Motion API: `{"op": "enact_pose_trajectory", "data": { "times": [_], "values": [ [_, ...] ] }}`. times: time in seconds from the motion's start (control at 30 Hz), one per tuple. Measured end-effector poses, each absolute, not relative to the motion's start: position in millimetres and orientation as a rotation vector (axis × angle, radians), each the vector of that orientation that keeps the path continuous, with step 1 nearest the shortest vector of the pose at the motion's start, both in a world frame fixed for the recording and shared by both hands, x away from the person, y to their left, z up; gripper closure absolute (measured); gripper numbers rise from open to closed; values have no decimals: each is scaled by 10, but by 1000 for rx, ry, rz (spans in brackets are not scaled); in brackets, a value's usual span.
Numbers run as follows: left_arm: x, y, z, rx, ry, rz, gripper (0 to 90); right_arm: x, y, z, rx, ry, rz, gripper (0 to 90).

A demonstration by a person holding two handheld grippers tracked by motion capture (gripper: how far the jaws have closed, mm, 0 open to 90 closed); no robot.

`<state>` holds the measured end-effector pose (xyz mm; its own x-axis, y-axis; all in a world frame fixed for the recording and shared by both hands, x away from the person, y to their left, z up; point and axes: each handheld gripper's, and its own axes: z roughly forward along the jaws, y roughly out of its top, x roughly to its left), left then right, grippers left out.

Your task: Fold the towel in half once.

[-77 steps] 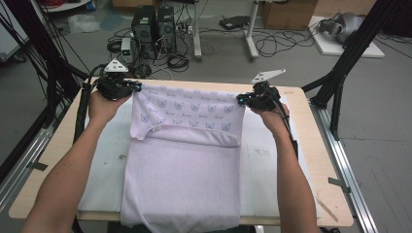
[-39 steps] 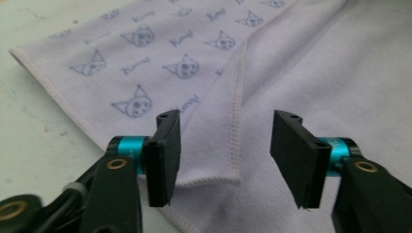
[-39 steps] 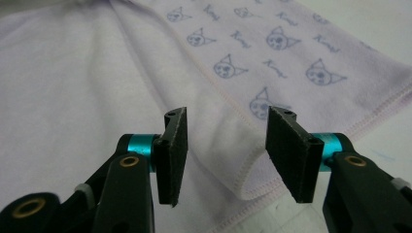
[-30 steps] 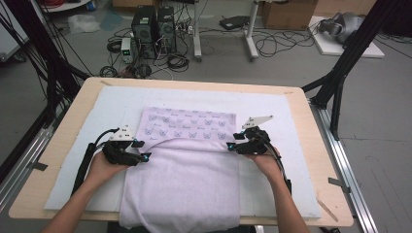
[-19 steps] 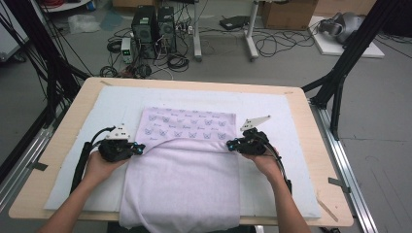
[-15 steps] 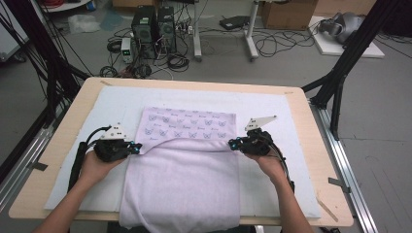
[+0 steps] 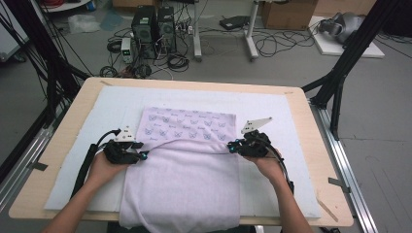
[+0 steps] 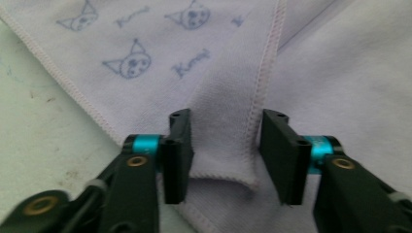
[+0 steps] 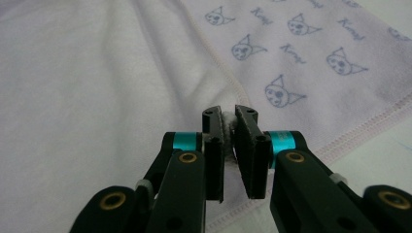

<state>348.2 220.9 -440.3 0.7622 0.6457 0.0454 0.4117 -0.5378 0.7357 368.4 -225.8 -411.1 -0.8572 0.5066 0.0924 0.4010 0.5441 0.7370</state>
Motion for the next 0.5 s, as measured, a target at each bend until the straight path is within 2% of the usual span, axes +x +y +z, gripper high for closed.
{"op": "enact_pose_trajectory", "data": {
  "times": [0.1, 0.13, 0.23, 0.5],
  "values": [
    [3481, 2207, -4382, 2221, 772, 420, 781, 3693, -2269, -4122, 787, 2646, 1209, 818],
    [3477, 2214, -4372, 2219, 774, 421, 815, 3692, -2270, -4121, 784, 2645, 1211, 818],
    [3465, 2259, -4326, 2202, 776, 410, 842, 3674, -2274, -4095, 776, 2633, 1224, 819],
    [3262, 2431, -4058, 2129, 755, 391, 848, 3508, -2341, -3917, 726, 2581, 1307, 829]
  ]
}}
